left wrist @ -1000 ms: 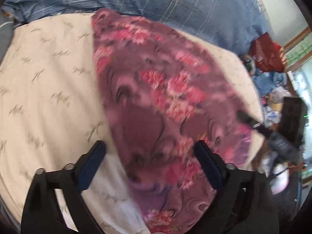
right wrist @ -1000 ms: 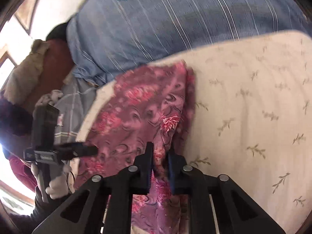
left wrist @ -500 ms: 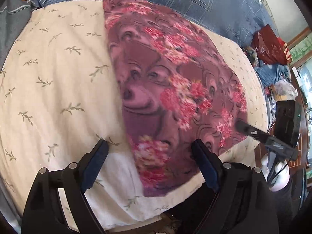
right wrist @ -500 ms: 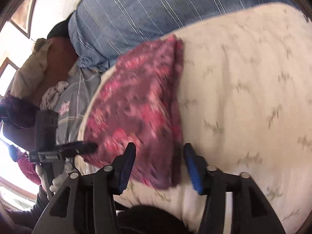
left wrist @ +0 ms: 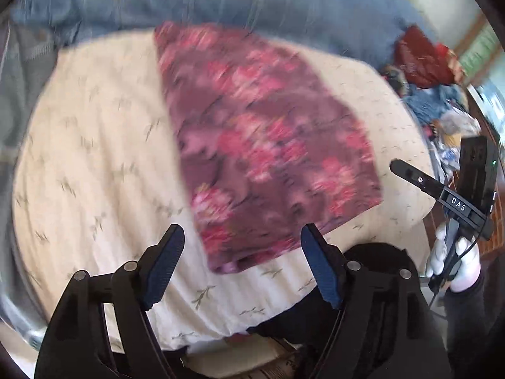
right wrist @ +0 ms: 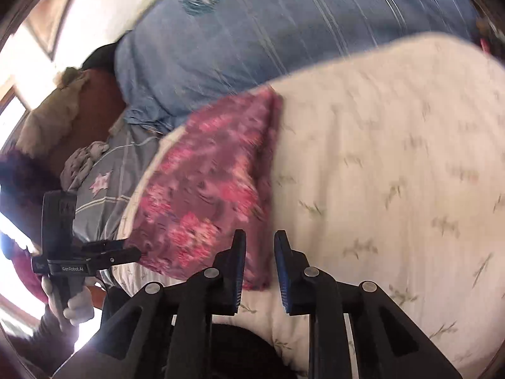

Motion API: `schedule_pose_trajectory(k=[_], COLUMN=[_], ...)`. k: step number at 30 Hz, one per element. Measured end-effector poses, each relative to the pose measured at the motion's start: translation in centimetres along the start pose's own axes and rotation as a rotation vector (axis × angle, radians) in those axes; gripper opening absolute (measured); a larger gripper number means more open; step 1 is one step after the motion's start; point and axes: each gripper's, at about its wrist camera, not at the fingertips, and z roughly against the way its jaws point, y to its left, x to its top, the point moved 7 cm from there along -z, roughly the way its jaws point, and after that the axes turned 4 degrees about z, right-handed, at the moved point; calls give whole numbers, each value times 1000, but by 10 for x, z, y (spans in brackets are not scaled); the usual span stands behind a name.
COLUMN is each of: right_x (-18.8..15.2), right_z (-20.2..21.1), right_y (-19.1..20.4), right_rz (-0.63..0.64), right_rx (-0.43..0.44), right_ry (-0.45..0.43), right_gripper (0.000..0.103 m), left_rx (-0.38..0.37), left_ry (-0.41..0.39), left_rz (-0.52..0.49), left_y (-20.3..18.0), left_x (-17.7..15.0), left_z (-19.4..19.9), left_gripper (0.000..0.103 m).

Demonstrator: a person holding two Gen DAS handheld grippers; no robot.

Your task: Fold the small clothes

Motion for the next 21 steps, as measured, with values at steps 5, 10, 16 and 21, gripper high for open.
schedule_pose_trajectory(k=[5, 10, 16, 21], right_x=[3, -17, -17, -31], right_z=[-21, -53, -33, -21], right_y=[22, 5, -7, -20], right_rz=[185, 158, 67, 56], right_rx=[-34, -106, -122, -309], right_ry=[39, 111, 126, 177], right_gripper=[19, 22, 39, 87], left_rx=[57, 41, 108, 148], left_ry=[61, 67, 49, -9], left_rz=[17, 64, 60, 84], left_y=[2, 8, 4, 6], left_x=[8, 3, -9, -23], left_z=[-41, -56, -45, -29], left_gripper=[77, 86, 86, 86])
